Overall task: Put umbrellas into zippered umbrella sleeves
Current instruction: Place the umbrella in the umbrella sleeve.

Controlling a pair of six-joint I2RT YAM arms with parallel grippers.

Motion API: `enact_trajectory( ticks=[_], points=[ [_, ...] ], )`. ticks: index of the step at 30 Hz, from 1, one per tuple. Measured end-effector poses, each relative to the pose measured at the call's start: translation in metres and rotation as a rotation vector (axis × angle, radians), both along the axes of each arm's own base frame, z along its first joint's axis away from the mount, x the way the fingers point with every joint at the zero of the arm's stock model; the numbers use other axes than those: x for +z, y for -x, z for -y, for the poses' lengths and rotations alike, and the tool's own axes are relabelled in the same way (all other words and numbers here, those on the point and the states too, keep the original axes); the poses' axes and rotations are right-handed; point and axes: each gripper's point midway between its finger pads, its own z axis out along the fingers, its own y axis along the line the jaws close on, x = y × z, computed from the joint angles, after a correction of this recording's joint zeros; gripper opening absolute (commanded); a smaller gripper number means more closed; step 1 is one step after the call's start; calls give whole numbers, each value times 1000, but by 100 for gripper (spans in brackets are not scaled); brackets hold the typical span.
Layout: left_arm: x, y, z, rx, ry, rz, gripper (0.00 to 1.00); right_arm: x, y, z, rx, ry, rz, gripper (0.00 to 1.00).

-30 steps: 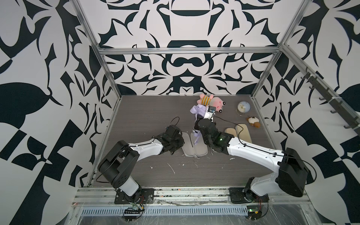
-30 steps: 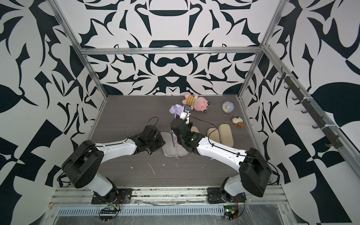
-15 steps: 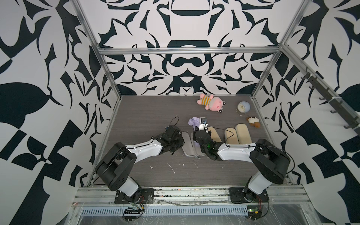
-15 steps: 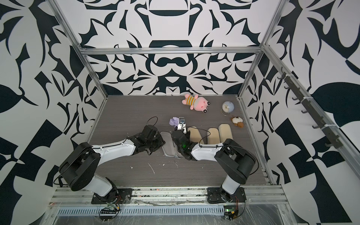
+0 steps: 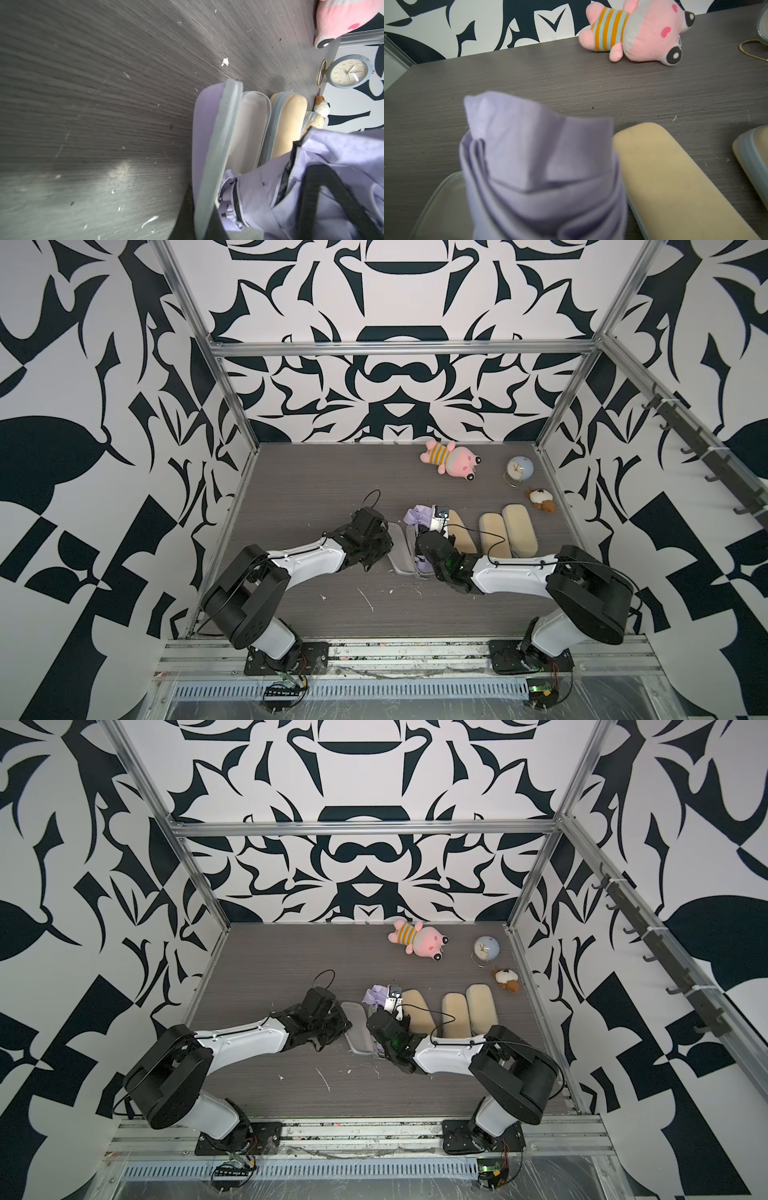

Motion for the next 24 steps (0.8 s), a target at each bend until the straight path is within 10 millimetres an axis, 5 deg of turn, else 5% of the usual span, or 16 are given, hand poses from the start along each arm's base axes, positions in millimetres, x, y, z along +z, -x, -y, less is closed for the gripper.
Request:
enact_trajectory(
  ticks=[24],
  points=[
    [4, 8, -14, 17, -24, 7, 0, -38, 3, -12, 10, 186, -268, 2]
  ],
)
